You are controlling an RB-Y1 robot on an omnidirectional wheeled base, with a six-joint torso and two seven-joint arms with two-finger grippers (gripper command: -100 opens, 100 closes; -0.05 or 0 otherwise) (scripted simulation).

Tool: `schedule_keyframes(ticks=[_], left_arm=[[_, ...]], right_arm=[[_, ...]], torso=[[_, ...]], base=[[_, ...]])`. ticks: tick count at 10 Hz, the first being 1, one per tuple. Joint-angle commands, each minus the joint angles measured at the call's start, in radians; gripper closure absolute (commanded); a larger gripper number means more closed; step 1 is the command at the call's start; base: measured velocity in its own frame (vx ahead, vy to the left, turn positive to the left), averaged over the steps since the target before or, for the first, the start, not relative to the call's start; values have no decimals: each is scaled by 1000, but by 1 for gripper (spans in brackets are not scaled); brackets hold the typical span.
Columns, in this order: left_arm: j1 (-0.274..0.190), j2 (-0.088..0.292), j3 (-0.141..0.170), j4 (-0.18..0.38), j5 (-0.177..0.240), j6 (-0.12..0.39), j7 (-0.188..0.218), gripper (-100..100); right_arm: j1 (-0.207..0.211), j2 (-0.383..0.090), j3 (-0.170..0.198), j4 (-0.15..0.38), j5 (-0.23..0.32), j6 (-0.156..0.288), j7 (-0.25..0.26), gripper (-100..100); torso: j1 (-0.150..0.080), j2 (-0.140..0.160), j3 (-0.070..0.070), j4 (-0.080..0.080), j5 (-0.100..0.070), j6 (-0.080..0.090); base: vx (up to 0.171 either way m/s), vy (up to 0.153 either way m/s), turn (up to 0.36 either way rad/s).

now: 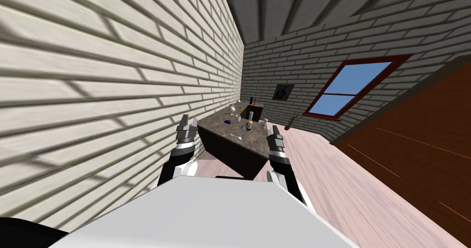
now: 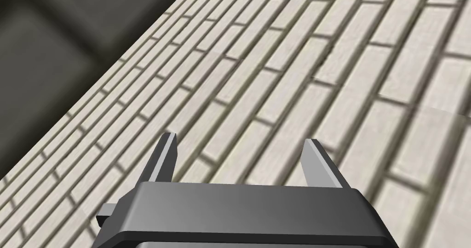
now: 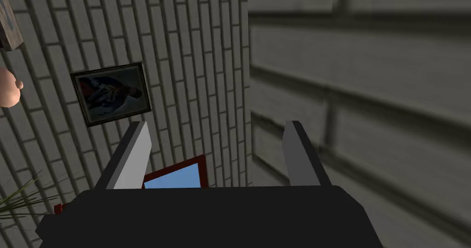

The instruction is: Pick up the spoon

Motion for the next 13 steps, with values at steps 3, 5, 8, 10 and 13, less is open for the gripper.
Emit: schedule_keyframes(ticks=[3,5,8,10,13], left_arm=[[0,0,0,0,0,0,0,0],[0,0,0,0,0,0,0,0],[0,0,0,0,0,0,0,0],[0,0,0,0,0,0,0,0],[0,0,0,0,0,0,0,0]], right_arm=[[71,-92,-32,24,8,-12,-20,-100],[130,-137,-55,41,17,-22,-35,-100],[240,-208,-91,66,41,-37,-61,-100],[321,-260,-114,82,65,-45,-77,-100],[409,-316,-135,99,95,-49,-91,-100]], torso=[[-1,-1,0,0,0,0],[-1,-1,0,0,0,0],[2,-1,0,0,0,0],[4,-1,-1,0,1,0],[3,-2,-1,0,1,0]], base=[[16,-6,79],[14,5,129],[18,39,192],[27,72,255],[39,52,203]])
